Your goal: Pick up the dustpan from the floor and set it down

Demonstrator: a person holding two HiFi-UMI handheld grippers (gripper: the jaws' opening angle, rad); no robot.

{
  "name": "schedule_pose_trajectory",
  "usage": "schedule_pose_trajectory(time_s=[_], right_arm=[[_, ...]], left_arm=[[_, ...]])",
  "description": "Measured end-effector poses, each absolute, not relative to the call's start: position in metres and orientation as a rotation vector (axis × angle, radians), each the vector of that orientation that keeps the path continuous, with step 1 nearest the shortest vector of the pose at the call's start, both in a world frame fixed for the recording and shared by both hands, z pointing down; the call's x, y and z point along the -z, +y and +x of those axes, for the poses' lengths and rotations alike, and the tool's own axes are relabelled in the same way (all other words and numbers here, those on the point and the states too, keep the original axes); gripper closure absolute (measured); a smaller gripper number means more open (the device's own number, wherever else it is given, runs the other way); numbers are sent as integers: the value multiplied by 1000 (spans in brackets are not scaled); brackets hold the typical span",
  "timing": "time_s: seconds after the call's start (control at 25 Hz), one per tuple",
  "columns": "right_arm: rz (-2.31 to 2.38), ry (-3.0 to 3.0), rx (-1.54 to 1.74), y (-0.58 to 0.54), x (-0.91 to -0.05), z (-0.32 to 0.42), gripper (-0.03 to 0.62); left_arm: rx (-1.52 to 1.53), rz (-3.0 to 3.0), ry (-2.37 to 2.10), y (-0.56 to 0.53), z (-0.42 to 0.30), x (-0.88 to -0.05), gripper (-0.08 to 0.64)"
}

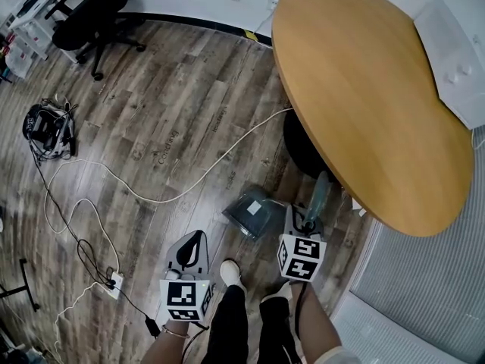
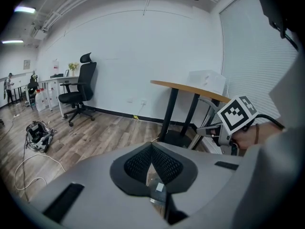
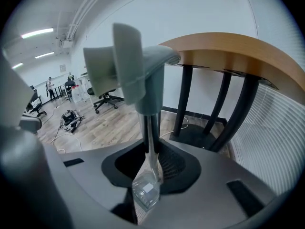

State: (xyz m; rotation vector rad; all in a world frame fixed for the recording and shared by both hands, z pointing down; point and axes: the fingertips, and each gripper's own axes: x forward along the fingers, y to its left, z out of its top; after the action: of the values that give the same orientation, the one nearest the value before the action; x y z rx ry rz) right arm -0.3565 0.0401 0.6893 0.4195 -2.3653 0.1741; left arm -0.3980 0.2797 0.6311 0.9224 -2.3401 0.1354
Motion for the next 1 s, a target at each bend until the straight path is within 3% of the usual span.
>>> schedule_pose_trajectory(time_s=[1.0], right_arm=[[483,-2350,-259,15,-693,-347,463]], left_arm=[[-120,914,-2327,268,-398,-632,543]])
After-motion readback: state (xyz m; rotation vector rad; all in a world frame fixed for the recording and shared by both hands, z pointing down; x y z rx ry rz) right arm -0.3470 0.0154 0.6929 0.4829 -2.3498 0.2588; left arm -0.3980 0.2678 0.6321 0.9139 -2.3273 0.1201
